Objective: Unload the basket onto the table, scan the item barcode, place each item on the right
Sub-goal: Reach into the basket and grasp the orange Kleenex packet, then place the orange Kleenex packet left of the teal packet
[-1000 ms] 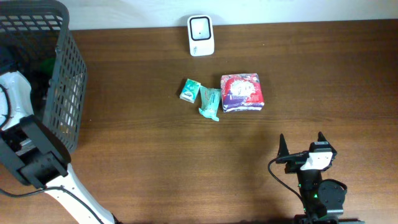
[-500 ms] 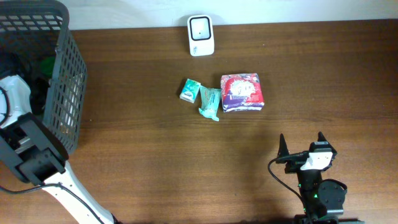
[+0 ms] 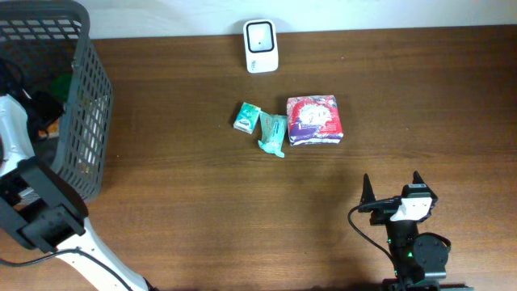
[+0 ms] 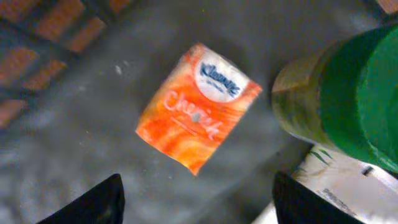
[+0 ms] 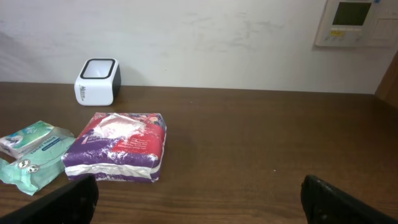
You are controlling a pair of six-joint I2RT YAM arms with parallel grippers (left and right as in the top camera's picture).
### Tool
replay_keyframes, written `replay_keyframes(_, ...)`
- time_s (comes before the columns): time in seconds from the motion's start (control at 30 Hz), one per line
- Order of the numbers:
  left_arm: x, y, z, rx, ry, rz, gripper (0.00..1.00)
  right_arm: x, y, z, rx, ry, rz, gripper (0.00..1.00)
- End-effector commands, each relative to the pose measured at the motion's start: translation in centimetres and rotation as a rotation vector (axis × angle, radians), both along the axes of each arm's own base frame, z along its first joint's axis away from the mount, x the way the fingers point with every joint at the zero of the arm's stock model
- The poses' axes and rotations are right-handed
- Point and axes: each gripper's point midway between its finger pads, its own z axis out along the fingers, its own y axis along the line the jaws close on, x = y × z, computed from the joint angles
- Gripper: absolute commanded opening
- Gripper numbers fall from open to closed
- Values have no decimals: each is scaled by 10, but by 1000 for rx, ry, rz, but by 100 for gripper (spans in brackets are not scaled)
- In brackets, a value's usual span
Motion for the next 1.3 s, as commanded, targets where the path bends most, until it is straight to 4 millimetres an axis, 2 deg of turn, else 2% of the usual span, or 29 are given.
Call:
replay_keyframes(0.0, -9, 27, 18, 162, 52, -27, 74, 0, 0, -3, 6, 5, -7, 99)
replay_keyframes(0.13, 0, 28, 11, 179, 51, -104, 74, 0, 0, -3, 6, 5, -7, 99)
replay_keyframes(0.27, 9, 18, -27, 117, 78, -215, 73, 0, 0, -3, 6, 5, -7, 99)
replay_keyframes(0.33, 10, 18, -35, 113, 85, -221, 72, 0, 0, -3, 6, 5, -7, 99)
replay_keyframes(0.47, 10, 19, -50, 101, 101, -223, 49, 0, 0, -3, 6, 5, -7, 99)
replay_keyframes(0.5, 10, 19, -51, 100, 102, -223, 40, 0, 0, -3, 6, 5, -7, 98)
replay_keyframes(0.53, 9, 18, -51, 96, 107, -223, 28, 0, 0, -3, 6, 5, -7, 99)
replay_keyframes(0.57, 7, 17, -52, 90, 114, -223, 9, 0, 0, -3, 6, 5, -7, 99)
replay_keyframes(0.6, 6, 16, -53, 85, 120, -224, 0, 0, 0, -3, 6, 5, -7, 99)
replay_keyframes(0.67, 0, 12, -53, 70, 141, -225, 0, 0, 0, -3, 6, 5, -7, 99)
replay_keyframes(0.7, -2, 11, -46, 68, 143, -224, 0, 0, 0, -3, 6, 5, -7, 99)
replay_keyframes(0.73, -2, 11, -34, 73, 133, -219, 0, 0, 0, -3, 6, 5, -7, 99)
replay_keyframes(0.77, -1, 12, -12, 82, 94, -176, 0, 0, 0, -3, 6, 5, -7, 99)
replay_keyframes(0.83, 3, 16, 43, 91, -35, -19, 0, 0, 0, -3, 6, 5, -7, 99)
replay_keyframes(0.87, 3, 17, 82, 86, -139, 84, 0, 0, 0, -3, 6, 5, -7, 99)
replay_keyframes(0.93, 6, 0, 161, 35, -367, 162, 0, 0, 0, -3, 6, 5, -7, 99)
replay_keyframes(1.0, 7, -24, 209, -51, -523, 153, 0, 0, 0, -3, 6, 5, -7, 99)
replay_keyframes(1.07, 9, -69, 261, -227, -690, 57, 0, 0, 0, -3, 6, 5, -7, 99)
replay_keyframes(1.13, 9, -123, 299, -456, -798, -83, 0, 0, 0, -3, 6, 5, -7, 99)
replay_keyframes(1.2, 13, -172, 311, -575, -803, -229, 0, 0, 0, -3, 6, 5, -7, 99)
replay_keyframes(1.27, 14, -222, 303, -652, -732, -320, 0, 0, 0, -3, 6, 5, -7, 99)
